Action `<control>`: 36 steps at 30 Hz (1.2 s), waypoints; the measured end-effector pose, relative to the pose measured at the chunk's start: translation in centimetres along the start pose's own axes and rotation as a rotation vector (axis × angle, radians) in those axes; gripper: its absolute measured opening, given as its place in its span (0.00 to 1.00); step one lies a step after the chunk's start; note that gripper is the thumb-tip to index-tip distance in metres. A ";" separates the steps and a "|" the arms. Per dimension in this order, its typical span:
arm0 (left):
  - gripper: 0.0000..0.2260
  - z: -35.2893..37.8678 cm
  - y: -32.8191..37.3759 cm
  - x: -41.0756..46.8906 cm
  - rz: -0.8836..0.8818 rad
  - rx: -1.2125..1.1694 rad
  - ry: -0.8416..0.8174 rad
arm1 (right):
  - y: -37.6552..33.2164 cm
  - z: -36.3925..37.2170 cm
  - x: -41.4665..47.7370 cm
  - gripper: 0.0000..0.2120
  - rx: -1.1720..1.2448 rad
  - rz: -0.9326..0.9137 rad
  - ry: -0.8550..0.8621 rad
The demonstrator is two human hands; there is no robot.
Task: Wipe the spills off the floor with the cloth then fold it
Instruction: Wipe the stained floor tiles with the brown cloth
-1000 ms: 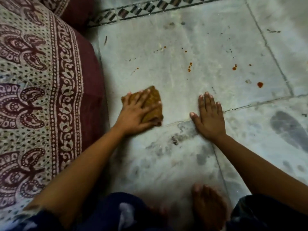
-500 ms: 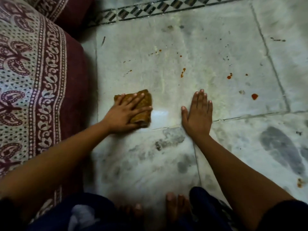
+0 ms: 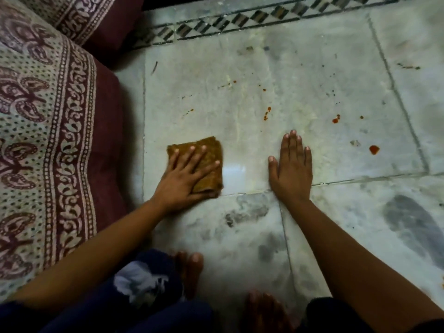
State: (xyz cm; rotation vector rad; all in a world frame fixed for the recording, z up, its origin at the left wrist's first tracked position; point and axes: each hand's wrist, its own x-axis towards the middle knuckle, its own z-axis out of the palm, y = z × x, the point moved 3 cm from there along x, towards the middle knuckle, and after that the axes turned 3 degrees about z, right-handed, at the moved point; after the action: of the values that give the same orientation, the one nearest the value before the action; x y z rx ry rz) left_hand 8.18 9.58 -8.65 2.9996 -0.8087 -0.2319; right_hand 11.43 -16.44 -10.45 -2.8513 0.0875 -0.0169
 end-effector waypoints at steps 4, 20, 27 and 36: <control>0.35 -0.5 -5.6 1.5 -0.382 -0.073 0.027 | 0.0 0.4 0.7 0.32 -0.018 0.020 -0.015; 0.38 -1.5 -9.2 6.1 -0.496 -0.094 0.035 | 0.1 0.1 0.8 0.32 -0.055 0.001 -0.019; 0.33 -2.9 -8.0 15.9 -0.333 -0.105 -0.046 | 0.1 -0.1 0.8 0.32 -0.062 0.011 -0.033; 0.34 -1.6 -10.2 7.3 -0.208 -0.042 -0.035 | 0.2 -0.1 0.8 0.32 -0.048 0.018 -0.037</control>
State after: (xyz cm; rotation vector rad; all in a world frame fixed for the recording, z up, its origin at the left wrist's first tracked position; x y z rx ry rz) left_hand 19.72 14.77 -8.75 3.0465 -0.4867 -0.3021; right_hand 12.26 -16.72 -10.40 -2.8971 0.1078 0.0430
